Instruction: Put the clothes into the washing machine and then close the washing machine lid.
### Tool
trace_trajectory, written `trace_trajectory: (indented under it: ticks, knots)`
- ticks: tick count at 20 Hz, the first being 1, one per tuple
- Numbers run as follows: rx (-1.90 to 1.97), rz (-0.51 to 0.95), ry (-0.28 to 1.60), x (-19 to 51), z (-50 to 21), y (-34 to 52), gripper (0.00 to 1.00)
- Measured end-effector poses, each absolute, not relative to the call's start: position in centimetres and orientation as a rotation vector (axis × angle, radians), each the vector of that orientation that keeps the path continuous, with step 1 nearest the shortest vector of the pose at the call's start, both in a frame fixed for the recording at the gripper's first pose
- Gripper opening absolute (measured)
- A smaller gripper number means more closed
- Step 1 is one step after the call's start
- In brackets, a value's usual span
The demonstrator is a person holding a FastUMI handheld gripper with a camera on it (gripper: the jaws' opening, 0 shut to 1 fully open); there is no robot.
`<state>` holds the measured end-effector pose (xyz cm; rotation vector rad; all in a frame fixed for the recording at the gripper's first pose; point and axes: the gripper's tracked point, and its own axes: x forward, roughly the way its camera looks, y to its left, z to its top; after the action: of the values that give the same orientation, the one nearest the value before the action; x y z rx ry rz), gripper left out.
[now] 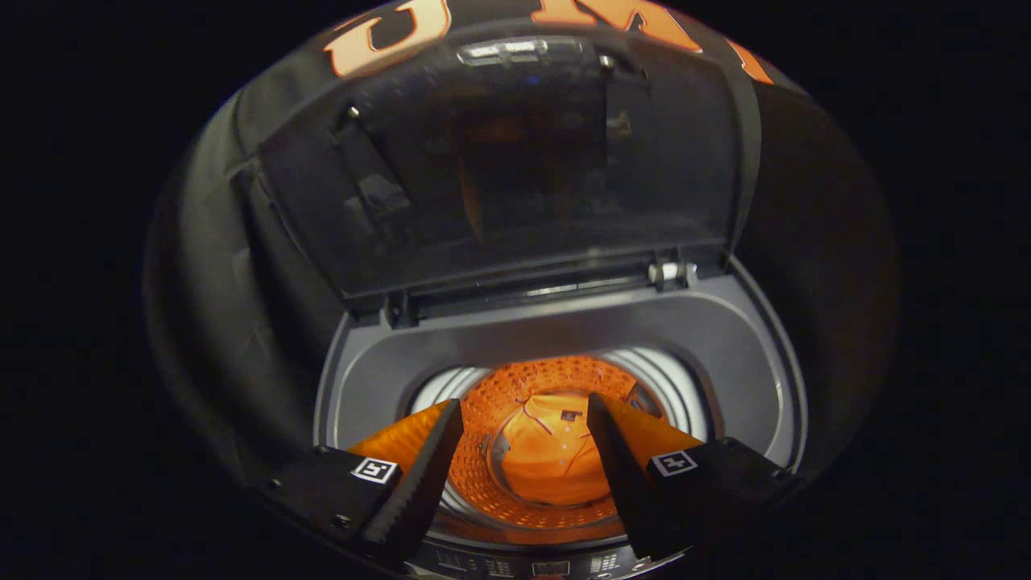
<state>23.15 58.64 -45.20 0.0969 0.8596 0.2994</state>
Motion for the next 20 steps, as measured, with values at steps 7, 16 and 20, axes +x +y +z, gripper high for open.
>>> trace_trajectory:
  ticks: [7, 16, 20]
  knots:
    - [0.149, 0.361, 0.614, 24.5, -33.2, 58.8, 0.98]
    - [0.129, 0.443, 0.314, 27.5, -17.5, 59.4, 0.98]
    - [0.116, 0.423, 0.271, 31.1, -14.6, 58.9, 0.98]
